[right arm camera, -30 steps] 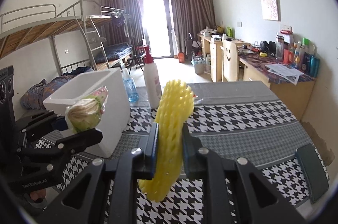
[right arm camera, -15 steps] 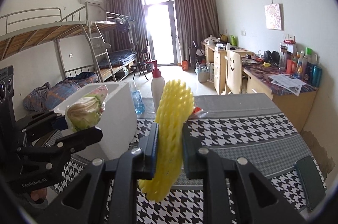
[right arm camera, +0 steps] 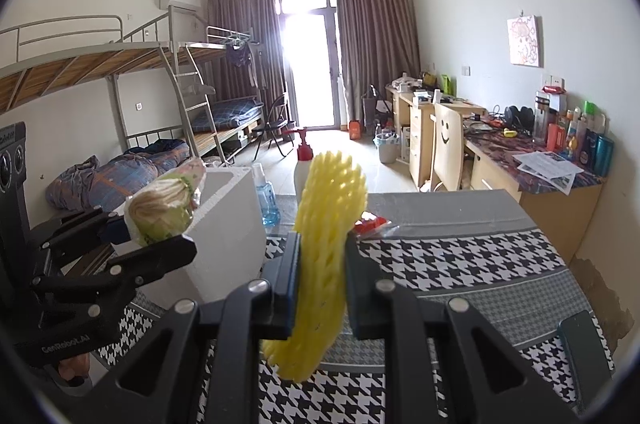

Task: Organize soft objects
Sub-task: 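Carry the green packet and yellow sponge over the white foam box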

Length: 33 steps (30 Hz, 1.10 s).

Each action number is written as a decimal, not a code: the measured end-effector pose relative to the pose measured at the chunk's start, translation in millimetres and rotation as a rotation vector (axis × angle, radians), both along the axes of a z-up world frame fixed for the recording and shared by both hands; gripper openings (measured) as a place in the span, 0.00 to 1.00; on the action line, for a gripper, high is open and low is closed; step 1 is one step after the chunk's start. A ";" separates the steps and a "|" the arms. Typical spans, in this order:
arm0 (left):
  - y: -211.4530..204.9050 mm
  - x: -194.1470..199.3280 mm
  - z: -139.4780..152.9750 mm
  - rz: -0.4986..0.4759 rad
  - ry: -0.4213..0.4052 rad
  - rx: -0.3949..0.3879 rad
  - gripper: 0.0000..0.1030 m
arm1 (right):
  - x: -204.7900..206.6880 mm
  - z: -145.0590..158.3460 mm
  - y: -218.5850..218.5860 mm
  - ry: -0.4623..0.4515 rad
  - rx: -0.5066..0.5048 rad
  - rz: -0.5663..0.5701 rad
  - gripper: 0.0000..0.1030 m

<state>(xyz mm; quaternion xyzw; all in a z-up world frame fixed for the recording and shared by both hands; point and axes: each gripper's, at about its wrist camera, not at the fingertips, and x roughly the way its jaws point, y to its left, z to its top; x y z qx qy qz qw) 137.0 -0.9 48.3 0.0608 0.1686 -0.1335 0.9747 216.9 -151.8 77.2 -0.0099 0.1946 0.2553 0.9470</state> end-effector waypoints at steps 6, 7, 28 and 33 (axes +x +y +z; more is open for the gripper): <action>5.3 -0.1 2.6 0.019 -0.010 -0.009 0.41 | 0.7 4.7 5.3 -0.010 0.003 0.020 0.23; 6.0 -0.5 3.7 0.022 -0.013 -0.008 0.41 | 1.6 5.3 5.8 -0.010 0.003 0.023 0.23; 30.4 6.1 19.3 0.114 -0.037 0.001 0.41 | 13.0 20.0 31.9 -0.031 0.007 0.109 0.23; 38.0 8.4 21.8 0.142 -0.043 0.000 0.41 | 16.2 21.6 36.8 -0.033 0.016 0.123 0.23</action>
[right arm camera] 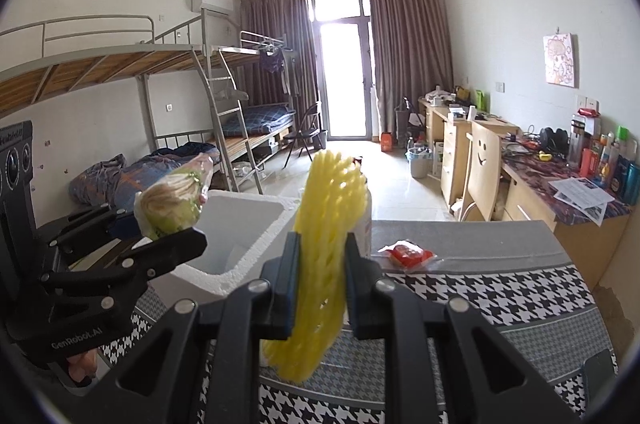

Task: Organize soft objects
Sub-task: 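Carry the green packet and yellow sponge over the white foam box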

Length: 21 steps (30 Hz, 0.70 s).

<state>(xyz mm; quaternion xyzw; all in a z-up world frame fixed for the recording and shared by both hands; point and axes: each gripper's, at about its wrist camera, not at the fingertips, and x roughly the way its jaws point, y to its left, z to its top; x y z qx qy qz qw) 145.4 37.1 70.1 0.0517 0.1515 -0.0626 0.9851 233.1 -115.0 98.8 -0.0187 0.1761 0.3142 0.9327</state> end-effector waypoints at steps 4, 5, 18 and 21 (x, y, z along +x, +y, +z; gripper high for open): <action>4.5 1.8 0.5 0.026 -0.002 0.012 0.41 | 3.7 0.8 6.0 0.007 -0.004 0.009 0.23; 6.5 2.6 0.5 0.028 0.002 0.009 0.41 | 4.8 0.6 6.9 0.008 -0.008 0.010 0.23; 24.7 -0.1 2.9 0.092 0.001 0.013 0.41 | 9.3 4.7 23.0 0.019 0.002 0.047 0.23; 28.7 -1.6 3.3 0.109 -0.002 0.013 0.41 | 10.4 5.5 29.2 0.021 -0.004 0.059 0.23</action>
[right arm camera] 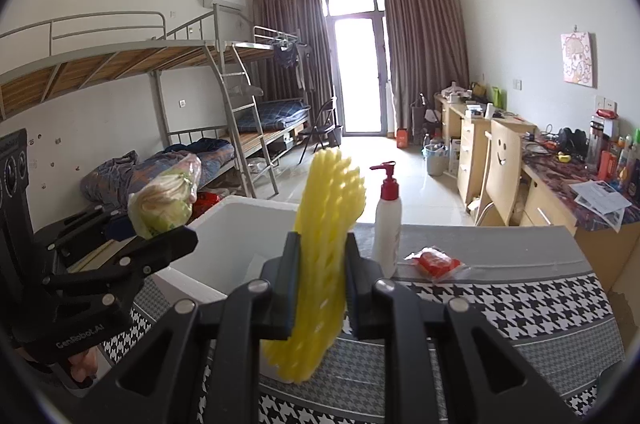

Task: Organize soft objects
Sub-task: 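Carry the green packet and yellow sponge over the white foam box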

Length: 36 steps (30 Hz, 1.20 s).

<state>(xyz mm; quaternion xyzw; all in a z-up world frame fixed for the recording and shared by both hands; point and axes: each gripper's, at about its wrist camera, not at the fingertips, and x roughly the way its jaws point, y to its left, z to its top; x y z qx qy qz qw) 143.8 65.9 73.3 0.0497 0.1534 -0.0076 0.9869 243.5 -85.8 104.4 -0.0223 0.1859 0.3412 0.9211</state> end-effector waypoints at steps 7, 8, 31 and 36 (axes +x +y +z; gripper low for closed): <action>13.3 -6.3 0.2 0.045 -0.002 0.000 0.41 | -0.9 -0.1 13.3 -0.004 -0.011 0.031 0.23; 15.5 -7.1 0.4 0.052 -0.003 -0.002 0.41 | 1.2 0.8 15.6 -0.002 -0.011 0.034 0.23; 44.1 -21.4 -6.7 0.148 -0.002 -0.021 0.41 | 9.5 -4.4 59.0 0.061 -0.024 0.102 0.23; 48.5 -24.4 -9.0 0.152 -0.004 -0.029 0.41 | 14.9 -7.8 68.0 0.085 -0.034 0.116 0.23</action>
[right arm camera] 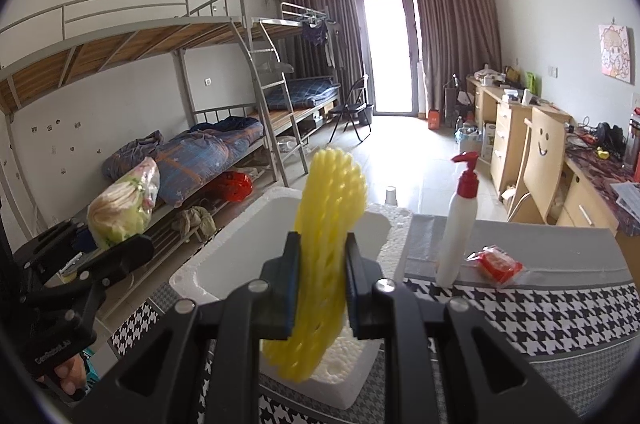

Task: Organize soft objects
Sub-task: 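Carry the green packet and yellow sponge over the white foam box, then lower the yellow sponge into the foam box and open the right tool, then lower the green packet into the foam box and open the left tool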

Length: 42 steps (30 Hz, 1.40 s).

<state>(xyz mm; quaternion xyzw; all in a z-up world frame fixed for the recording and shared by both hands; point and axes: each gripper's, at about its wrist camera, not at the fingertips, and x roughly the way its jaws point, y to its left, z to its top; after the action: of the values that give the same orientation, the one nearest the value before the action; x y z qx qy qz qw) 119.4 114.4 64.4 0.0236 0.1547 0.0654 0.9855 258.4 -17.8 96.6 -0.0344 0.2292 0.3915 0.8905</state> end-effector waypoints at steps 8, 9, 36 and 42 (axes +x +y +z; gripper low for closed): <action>11.6 -4.0 -1.2 0.011 -0.009 -0.017 0.41 | 6.1 -5.0 14.1 0.021 -0.019 -0.006 0.23; 12.4 -3.8 -1.9 0.011 -0.007 -0.019 0.41 | 7.8 -5.5 16.4 0.020 -0.023 -0.008 0.23; 2.4 2.8 -3.5 -0.018 0.008 -0.034 0.41 | 13.8 -13.2 16.8 0.064 -0.031 0.022 0.72; 4.2 8.7 -1.9 -0.037 0.010 -0.030 0.41 | 7.9 -10.3 10.1 0.037 -0.036 0.027 0.76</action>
<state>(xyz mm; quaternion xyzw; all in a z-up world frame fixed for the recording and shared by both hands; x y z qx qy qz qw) 128.0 118.6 62.4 0.0118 0.1602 0.0447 0.9860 266.3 -7.7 86.3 -0.0460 0.2522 0.3998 0.8800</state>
